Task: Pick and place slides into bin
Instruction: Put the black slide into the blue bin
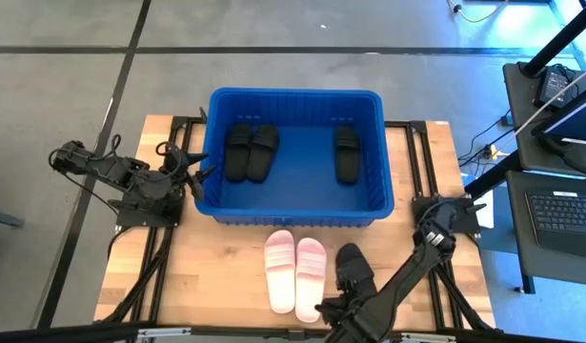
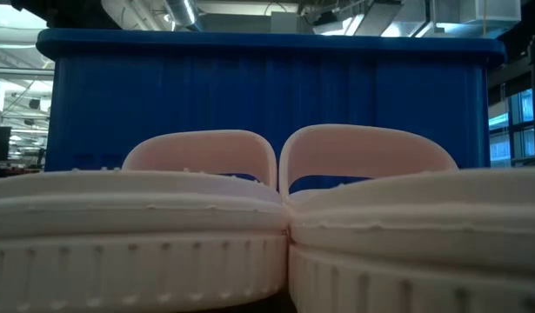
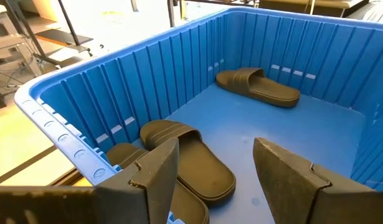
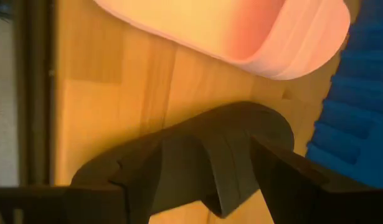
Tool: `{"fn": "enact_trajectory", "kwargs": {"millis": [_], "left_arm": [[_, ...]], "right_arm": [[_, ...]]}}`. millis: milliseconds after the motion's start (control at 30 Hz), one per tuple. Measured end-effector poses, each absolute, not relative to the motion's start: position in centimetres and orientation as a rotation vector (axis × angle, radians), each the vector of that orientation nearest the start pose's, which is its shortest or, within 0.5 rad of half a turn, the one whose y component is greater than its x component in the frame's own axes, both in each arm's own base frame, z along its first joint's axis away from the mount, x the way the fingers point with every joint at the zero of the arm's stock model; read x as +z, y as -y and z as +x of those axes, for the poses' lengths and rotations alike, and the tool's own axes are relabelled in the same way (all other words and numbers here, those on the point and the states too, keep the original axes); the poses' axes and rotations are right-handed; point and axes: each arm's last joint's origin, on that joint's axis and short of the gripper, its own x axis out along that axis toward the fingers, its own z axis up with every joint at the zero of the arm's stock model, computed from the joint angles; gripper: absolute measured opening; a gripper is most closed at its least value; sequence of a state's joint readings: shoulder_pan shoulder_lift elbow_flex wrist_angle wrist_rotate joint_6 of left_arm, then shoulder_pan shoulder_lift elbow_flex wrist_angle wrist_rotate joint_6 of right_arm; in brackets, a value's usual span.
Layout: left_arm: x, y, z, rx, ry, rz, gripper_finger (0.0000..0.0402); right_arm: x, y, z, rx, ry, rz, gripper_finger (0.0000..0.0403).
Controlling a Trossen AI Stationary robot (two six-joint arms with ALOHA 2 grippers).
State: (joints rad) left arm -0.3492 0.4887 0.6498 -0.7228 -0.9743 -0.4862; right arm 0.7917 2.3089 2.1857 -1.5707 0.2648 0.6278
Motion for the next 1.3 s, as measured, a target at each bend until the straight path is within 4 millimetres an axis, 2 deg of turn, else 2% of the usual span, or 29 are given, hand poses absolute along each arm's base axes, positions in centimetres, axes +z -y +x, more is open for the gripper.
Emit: {"fn": "enact_trajectory", "kwargs": {"millis": [167, 400, 633, 767, 967, 1100, 1300], "left_arm": [[28.1, 0.8, 9.3, 0.695, -0.289, -0.112, 0.0202], [28.1, 0.8, 9.3, 0.696, -0.29, -0.112, 0.0202], [28.1, 0.8, 9.3, 0.696, -0.29, -0.113, 0.0202], [28.1, 0.8, 9.3, 0.696, -0.289, -0.116, 0.0202], [28.1, 0.8, 9.3, 0.697, -0.288, -0.119, 0.0202], [28.1, 0.8, 9.3, 0.697, -0.288, -0.12, 0.0202], [28.1, 0.8, 9.3, 0.697, -0.288, -0.12, 0.0202]], "right_arm": [[21.4, -30.7, 31.7, -0.116, -1.51, -0.363, 0.0241], [20.4, -30.8, 31.5, -0.082, -1.554, -0.404, 0.0241], [19.4, -28.5, 28.4, -0.214, -1.677, -0.372, 0.0241], [19.4, -27.3, 27.4, -0.203, -1.686, -0.407, 0.0241], [17.9, -26.5, 26.7, -0.181, -1.648, -0.394, 0.0241], [17.6, -26.4, 26.6, -0.147, -1.633, -0.433, 0.0241], [16.5, -25.7, 27.0, -0.21, -1.598, -0.43, 0.024]]}}
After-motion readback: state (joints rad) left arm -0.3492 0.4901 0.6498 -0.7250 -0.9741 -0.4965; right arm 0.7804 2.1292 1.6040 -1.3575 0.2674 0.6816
